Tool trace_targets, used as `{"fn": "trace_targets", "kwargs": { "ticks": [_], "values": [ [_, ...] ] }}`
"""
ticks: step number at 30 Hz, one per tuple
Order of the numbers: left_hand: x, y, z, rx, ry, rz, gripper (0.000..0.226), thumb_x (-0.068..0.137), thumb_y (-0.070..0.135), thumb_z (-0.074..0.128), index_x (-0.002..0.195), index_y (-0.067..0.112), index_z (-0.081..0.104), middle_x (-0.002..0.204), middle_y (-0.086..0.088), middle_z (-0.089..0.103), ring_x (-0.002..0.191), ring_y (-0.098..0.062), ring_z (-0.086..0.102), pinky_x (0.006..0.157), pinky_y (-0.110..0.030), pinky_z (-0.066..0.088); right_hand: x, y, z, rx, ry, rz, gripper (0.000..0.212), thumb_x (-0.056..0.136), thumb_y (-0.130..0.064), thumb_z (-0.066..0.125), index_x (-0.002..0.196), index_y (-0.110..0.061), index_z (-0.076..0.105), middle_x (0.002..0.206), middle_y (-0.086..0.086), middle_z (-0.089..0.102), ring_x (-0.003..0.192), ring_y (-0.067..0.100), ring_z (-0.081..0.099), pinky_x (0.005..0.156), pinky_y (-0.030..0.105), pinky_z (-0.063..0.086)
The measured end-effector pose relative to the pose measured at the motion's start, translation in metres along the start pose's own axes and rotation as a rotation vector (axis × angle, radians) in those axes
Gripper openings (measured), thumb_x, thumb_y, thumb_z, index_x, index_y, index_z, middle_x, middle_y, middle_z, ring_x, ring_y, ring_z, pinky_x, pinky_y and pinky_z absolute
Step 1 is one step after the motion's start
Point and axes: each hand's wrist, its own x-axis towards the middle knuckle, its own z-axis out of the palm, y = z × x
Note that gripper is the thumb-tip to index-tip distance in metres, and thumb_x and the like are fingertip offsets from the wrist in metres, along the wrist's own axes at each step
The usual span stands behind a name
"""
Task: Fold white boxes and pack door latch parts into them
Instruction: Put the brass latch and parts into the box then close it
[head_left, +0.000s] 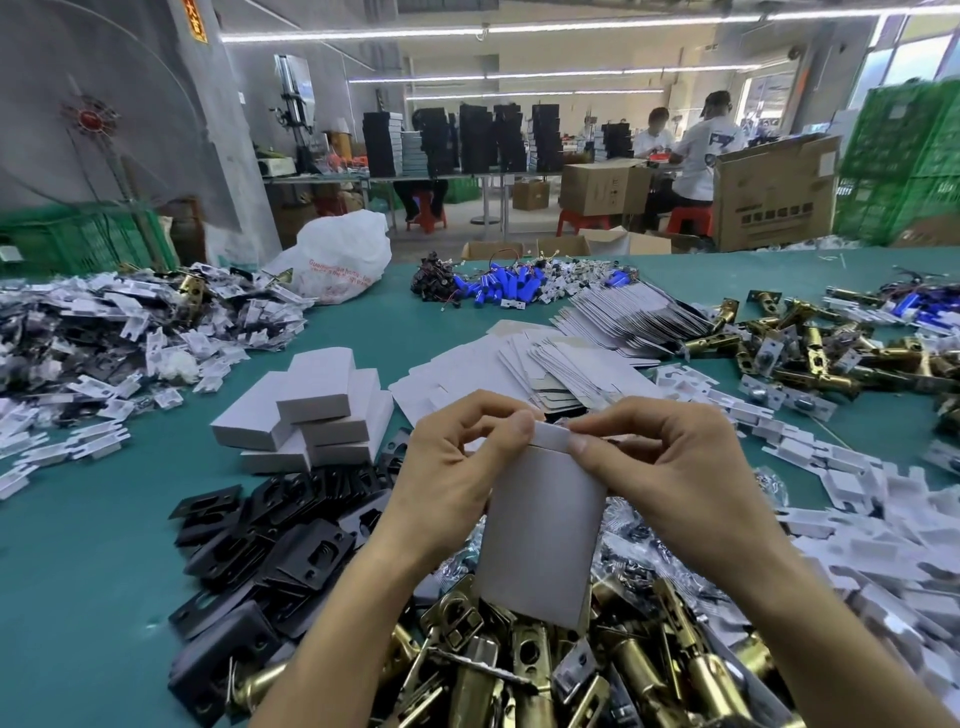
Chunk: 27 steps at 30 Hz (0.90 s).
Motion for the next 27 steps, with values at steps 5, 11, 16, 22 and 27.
{"fn": "trace_targets", "kwargs": {
  "ticks": [5,11,16,22,27],
  "values": [
    [-0.001,0.001,-0.003,0.025,-0.032,0.003,0.015,0.088,0.038,0.059,0.091,0.027,0.069,0.072,0.005,0.068,0.062,-0.013,0.059,0.048,-0.021,0.044,-0.002,0.000,0.003,-0.069,0.004,-0.044,0.010,0.080,-0.014,0.079,0.089,-0.018,0.076,0.085,-0.004,0.075,0.078,0.014,0.073,0.072,0.036,0.061],
    [0.000,0.001,-0.009,0.042,-0.128,-0.130,0.013,0.091,0.034,0.058,0.080,0.034,0.064,0.081,-0.019,0.063,0.072,-0.024,0.052,0.055,-0.033,0.045,0.000,0.005,-0.011,-0.101,-0.152,0.001,0.024,0.072,-0.021,0.084,0.094,-0.026,0.078,0.094,-0.009,0.076,0.086,0.016,0.072,0.075,0.042,0.061],
    [0.004,0.001,-0.015,0.021,-0.101,-0.137,0.016,0.080,0.024,0.060,0.066,0.030,0.061,0.099,-0.002,0.078,0.079,-0.024,0.063,0.062,-0.038,0.049,0.002,0.003,-0.017,0.034,-0.332,0.026,0.036,0.065,-0.026,0.083,0.099,-0.034,0.078,0.094,0.000,0.076,0.085,0.026,0.072,0.077,0.035,0.062],
    [-0.001,-0.005,-0.017,0.060,-0.148,-0.117,0.021,0.066,0.031,0.086,0.074,0.025,0.068,0.111,-0.004,0.076,0.093,-0.031,0.075,0.087,-0.044,0.060,0.004,0.008,-0.018,0.032,-0.347,0.076,0.028,0.070,-0.022,0.077,0.097,-0.026,0.077,0.100,-0.005,0.077,0.094,0.021,0.073,0.084,0.038,0.060],
    [-0.002,-0.006,-0.018,0.078,-0.252,-0.162,0.029,0.075,0.017,0.084,0.101,0.020,0.073,0.108,-0.012,0.074,0.092,-0.029,0.075,0.077,-0.041,0.062,0.007,0.011,-0.022,0.081,-0.416,0.142,0.027,0.074,-0.020,0.075,0.100,-0.024,0.079,0.108,-0.006,0.075,0.100,0.018,0.072,0.087,0.032,0.059]
  ]
}}
